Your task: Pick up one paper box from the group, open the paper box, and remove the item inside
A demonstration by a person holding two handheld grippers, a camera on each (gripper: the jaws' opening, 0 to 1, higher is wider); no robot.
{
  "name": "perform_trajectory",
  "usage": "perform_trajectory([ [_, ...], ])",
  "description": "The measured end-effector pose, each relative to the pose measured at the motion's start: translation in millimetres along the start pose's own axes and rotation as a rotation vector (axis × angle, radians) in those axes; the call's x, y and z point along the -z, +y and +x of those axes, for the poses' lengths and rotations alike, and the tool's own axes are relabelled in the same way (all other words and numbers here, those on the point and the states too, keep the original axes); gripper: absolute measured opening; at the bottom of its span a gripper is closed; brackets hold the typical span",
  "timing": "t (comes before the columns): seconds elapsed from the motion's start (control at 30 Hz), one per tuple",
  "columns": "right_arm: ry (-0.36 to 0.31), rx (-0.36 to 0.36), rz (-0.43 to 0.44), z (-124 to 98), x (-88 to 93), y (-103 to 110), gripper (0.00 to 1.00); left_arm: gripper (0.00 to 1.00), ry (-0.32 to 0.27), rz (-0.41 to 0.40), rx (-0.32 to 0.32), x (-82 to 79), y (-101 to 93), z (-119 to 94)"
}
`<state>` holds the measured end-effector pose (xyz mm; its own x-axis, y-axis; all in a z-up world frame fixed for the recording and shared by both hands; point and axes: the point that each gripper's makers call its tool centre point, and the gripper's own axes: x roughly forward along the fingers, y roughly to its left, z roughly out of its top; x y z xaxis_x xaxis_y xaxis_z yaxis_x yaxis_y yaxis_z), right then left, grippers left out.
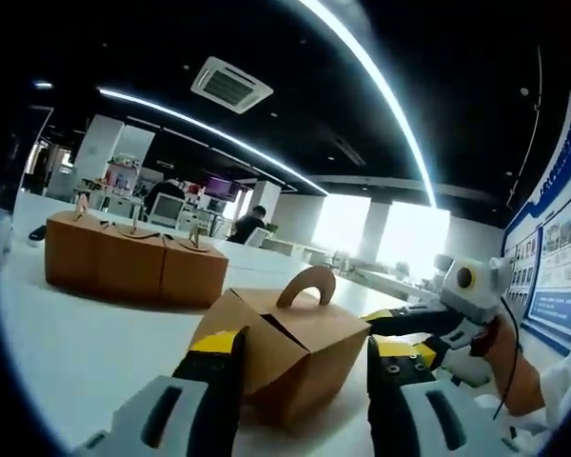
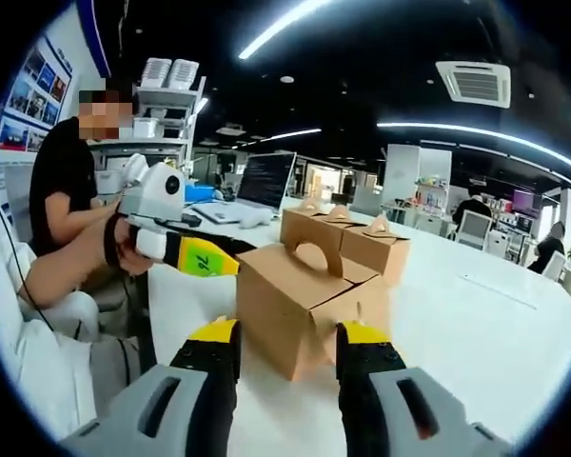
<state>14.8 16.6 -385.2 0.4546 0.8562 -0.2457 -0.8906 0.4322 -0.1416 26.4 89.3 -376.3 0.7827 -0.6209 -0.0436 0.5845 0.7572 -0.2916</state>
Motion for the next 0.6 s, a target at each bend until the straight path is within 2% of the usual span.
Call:
perform_trajectory([
  [0.6,-0.011,-0.031,0.031,3.6,-1.0,8.0,0.45,0.59,0.010,0.000,0.023,3.3,-6.9,3.5],
])
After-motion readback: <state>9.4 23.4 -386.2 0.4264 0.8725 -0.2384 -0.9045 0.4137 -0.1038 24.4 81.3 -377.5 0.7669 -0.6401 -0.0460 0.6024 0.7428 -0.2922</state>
